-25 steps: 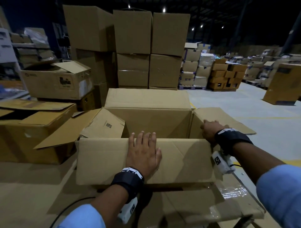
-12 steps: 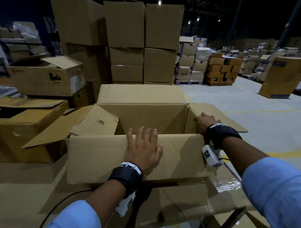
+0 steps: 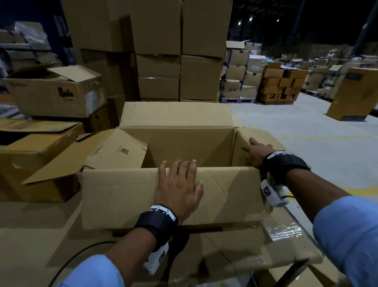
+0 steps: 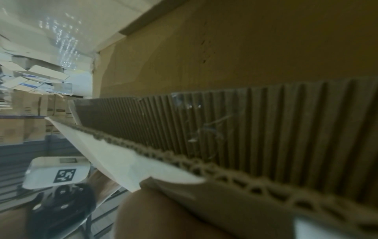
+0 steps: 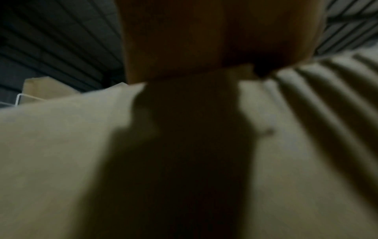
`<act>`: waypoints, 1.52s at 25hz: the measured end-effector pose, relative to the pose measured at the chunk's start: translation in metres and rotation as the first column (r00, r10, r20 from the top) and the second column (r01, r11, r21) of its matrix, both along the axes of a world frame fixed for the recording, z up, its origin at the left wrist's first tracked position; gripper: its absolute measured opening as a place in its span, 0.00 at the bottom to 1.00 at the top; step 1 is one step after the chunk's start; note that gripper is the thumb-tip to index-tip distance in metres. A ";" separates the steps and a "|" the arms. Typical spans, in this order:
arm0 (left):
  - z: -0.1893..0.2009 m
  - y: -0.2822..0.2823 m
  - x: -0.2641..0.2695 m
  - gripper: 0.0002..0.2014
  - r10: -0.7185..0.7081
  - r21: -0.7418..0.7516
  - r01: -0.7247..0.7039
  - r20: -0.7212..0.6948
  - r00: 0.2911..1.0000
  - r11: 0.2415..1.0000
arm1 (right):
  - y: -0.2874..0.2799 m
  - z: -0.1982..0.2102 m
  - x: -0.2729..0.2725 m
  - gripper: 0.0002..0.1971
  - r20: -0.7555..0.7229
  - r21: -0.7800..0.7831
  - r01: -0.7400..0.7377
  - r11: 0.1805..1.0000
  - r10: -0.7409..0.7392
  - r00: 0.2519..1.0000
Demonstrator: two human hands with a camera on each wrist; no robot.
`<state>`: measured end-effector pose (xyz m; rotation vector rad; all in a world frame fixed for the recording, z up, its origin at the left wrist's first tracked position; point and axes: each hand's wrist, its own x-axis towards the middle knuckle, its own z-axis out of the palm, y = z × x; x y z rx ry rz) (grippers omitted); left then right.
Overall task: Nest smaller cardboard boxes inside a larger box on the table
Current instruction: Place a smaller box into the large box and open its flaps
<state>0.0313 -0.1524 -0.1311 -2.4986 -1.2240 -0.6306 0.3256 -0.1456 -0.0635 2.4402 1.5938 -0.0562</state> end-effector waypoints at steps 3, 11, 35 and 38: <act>0.001 0.000 0.001 0.32 0.007 0.008 -0.007 0.002 1.000 1.000 | 0.001 0.004 0.005 0.35 -0.018 0.043 -0.049 0.998 0.050 0.999; -0.002 -0.001 0.005 0.32 0.009 0.006 -0.009 -0.008 1.000 1.000 | -0.002 -0.008 0.023 0.30 -0.122 0.032 -0.070 0.997 0.073 0.990; 0.007 -0.002 -0.017 0.36 -0.089 -0.037 0.084 -0.151 0.985 0.996 | -0.066 -0.023 -0.094 0.43 0.061 0.322 -0.318 0.892 0.315 0.947; 0.007 0.003 -0.041 0.38 -0.062 -0.046 0.055 -0.158 0.985 0.997 | -0.060 -0.032 -0.127 0.41 0.089 0.335 -0.369 0.867 0.361 0.928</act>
